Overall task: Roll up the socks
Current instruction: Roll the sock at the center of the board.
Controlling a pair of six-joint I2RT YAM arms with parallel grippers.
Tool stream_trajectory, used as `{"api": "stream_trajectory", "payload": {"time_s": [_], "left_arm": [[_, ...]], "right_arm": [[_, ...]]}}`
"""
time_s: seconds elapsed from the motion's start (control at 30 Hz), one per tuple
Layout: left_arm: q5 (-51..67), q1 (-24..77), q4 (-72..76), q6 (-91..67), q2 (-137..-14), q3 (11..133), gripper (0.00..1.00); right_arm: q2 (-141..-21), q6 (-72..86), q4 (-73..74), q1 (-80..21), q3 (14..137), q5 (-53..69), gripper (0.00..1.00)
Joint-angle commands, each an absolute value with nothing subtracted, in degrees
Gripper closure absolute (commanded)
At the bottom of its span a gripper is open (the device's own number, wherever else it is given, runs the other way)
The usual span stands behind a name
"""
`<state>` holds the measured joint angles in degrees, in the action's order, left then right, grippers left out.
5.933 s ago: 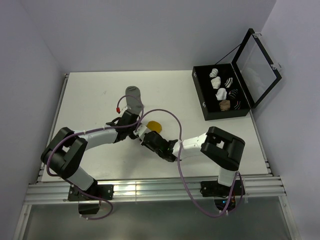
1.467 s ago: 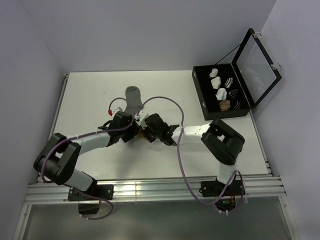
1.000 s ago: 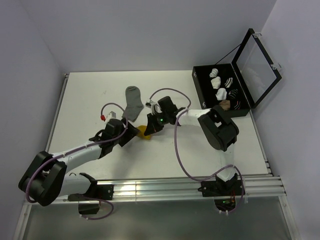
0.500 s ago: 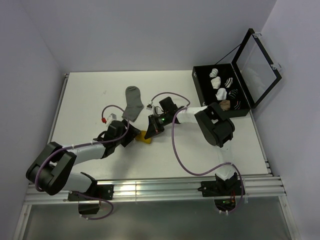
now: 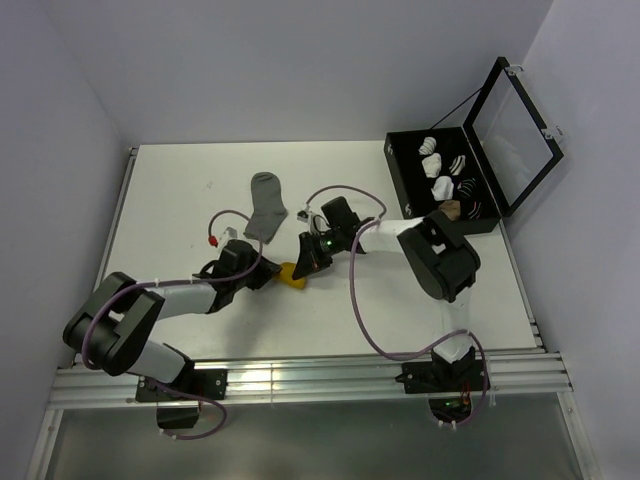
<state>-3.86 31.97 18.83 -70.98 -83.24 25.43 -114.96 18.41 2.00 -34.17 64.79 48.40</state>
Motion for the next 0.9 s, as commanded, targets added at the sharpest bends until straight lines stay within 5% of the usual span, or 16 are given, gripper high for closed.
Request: {"api": "stream_trajectory", "payload": {"time_s": [0.0,0.03,0.23,0.57,0.87], "left_arm": [[-3.4,32.2,14.2,-68.6,-85.6,26.8,0.90],[-2.7,32.2,12.8,-68.1,-86.1,27.8,0.94],[-1.5,32.2,8.4,-64.6,-87.4,31.6,1.00],[-0.5,32.2,0.2,-59.6,-89.1,38.6,1.00],[1.5,32.2,-3.2,-58.2,-91.2,41.1,1.00]], "right_arm": [[-109.0,16.1,1.8,-35.1,61.1,39.3,0.75],[-107.9,14.4,1.9,-35.4,60.2,36.6,0.64],[-99.3,9.0,1.3,-39.9,56.4,23.9,0.46],[-89.2,-1.0,-10.4,-52.5,46.9,-4.0,0.39],[-93.9,-8.0,-13.8,-60.5,47.9,-15.0,0.38]]}}
